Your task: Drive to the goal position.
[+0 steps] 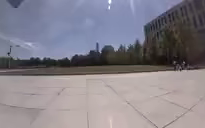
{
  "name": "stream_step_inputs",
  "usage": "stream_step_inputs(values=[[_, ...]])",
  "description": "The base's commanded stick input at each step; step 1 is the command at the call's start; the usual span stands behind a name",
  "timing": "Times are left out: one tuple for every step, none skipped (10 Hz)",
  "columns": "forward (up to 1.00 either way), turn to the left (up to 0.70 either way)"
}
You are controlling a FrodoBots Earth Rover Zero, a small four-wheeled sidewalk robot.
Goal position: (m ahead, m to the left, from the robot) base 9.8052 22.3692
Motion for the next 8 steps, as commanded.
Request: stream_step_inputs(values=[[0.7,0.35],[0.7,0.35],[0.7,0.35],[0.7,0.35],[0.7,0.27],[0.7,0.03],[0.7,0.0],[0.7,0.0]])
